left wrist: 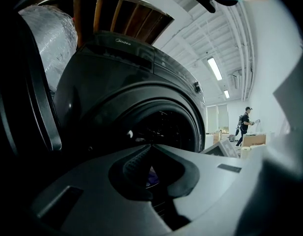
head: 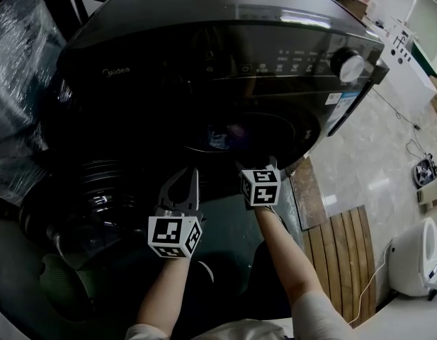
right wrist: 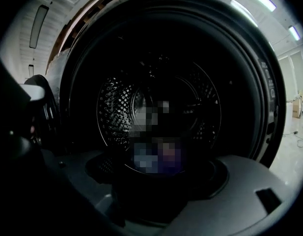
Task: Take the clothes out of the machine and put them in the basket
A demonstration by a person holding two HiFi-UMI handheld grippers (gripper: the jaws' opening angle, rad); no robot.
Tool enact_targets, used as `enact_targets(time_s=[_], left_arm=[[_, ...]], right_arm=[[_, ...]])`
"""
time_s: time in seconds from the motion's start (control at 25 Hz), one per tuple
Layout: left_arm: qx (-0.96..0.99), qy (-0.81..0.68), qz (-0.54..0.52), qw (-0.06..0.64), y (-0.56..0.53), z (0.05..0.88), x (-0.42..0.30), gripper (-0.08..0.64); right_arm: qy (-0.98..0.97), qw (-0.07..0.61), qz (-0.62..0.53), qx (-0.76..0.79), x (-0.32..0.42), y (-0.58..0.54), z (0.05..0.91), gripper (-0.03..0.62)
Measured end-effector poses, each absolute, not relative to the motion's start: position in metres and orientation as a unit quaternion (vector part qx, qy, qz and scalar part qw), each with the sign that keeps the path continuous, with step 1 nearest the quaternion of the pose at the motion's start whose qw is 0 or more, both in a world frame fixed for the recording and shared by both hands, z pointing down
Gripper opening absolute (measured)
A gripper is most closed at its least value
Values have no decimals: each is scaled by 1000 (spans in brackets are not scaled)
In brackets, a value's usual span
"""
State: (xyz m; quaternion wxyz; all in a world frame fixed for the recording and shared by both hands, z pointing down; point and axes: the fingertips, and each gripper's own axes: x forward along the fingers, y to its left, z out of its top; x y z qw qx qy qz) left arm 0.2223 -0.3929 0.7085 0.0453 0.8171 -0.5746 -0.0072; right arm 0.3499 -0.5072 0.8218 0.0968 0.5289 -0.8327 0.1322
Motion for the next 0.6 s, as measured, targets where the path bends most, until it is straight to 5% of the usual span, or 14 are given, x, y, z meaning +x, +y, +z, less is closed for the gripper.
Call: enact_targets(time_s=[0.6], left_arm=[[835, -547, -14, 54, -389, 711, 248, 20]], right_arm=[[-821, 133, 146, 535, 334, -565, 846, 376]])
